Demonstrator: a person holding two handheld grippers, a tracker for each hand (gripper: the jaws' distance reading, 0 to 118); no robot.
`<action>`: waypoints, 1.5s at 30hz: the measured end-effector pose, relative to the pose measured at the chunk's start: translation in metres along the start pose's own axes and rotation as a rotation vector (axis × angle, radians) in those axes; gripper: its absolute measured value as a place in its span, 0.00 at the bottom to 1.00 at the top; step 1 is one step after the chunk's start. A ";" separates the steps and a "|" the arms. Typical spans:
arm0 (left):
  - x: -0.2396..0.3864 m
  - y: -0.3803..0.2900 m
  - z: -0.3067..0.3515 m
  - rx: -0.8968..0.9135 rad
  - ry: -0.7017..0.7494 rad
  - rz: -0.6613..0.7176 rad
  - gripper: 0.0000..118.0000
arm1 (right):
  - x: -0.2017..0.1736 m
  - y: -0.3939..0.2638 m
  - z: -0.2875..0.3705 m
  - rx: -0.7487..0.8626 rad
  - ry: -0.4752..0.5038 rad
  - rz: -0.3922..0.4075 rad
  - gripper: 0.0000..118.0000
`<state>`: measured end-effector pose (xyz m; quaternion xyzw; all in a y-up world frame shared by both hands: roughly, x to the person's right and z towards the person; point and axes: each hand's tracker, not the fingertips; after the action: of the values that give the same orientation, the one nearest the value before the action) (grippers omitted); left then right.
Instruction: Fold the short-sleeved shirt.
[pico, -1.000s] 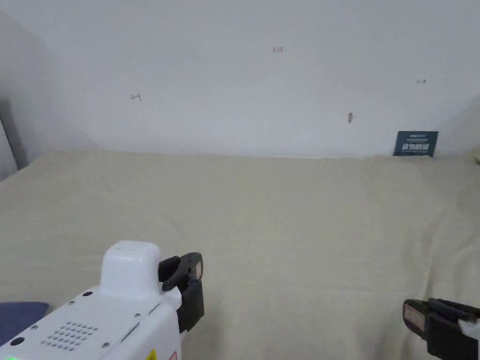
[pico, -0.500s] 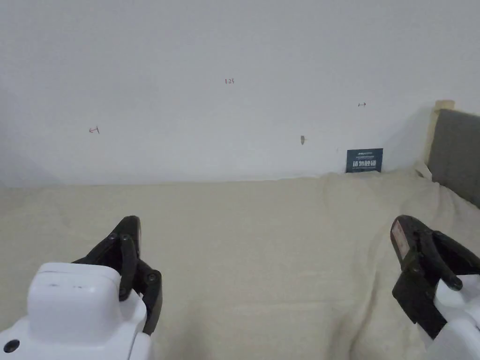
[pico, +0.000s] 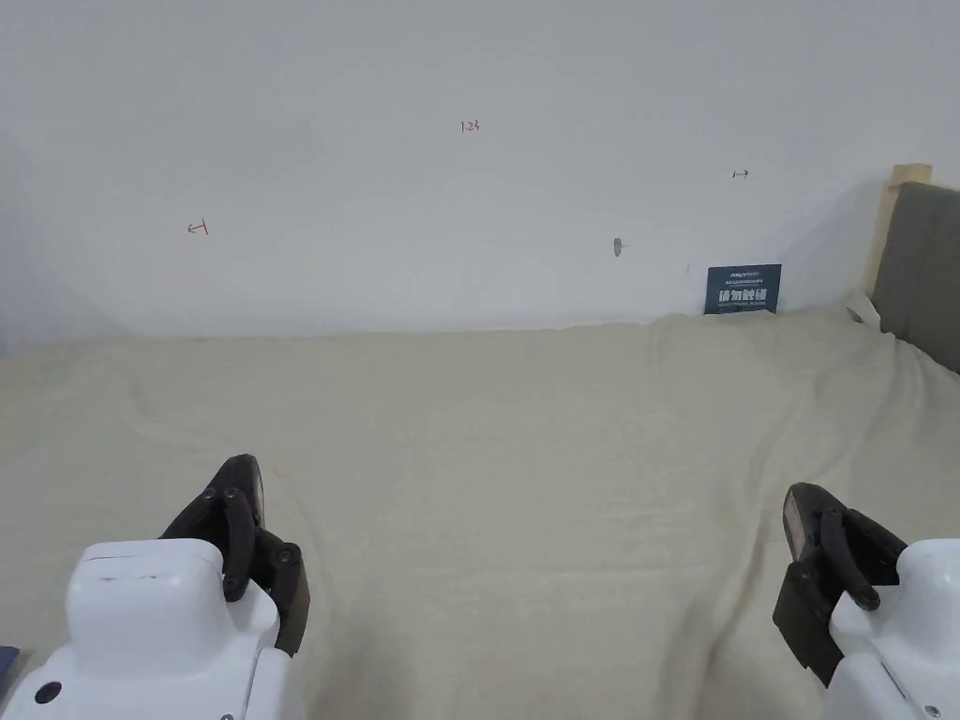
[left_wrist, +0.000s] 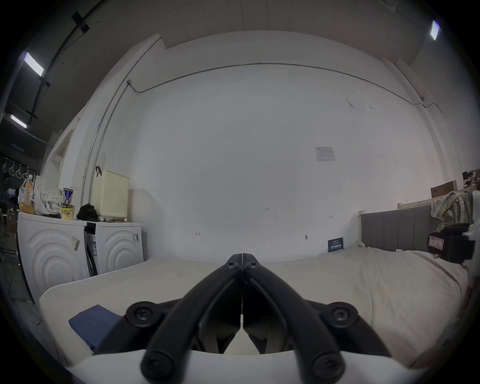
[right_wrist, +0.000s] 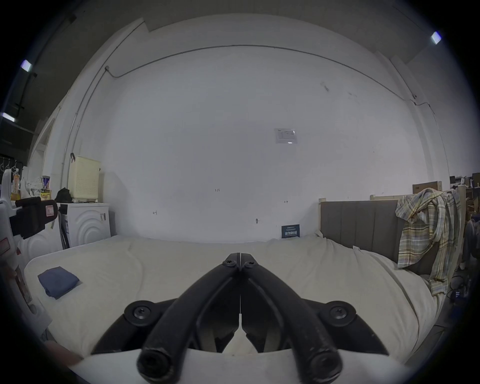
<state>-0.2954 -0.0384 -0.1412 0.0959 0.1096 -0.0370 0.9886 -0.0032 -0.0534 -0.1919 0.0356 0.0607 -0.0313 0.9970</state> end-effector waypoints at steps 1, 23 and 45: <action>0.003 0.000 0.001 0.001 -0.001 -0.005 0.00 | 0.000 0.001 0.000 0.005 0.002 0.002 0.00; 0.002 0.002 0.005 0.002 -0.003 -0.016 1.00 | -0.019 0.003 0.005 0.022 0.004 0.073 0.84; 0.017 0.010 -0.001 -0.065 -0.035 -0.023 1.00 | -0.031 -0.006 -0.006 -0.059 0.008 0.083 0.84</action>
<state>-0.2785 -0.0293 -0.1444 0.0619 0.0944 -0.0463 0.9925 -0.0346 -0.0571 -0.1944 0.0088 0.0640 0.0120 0.9978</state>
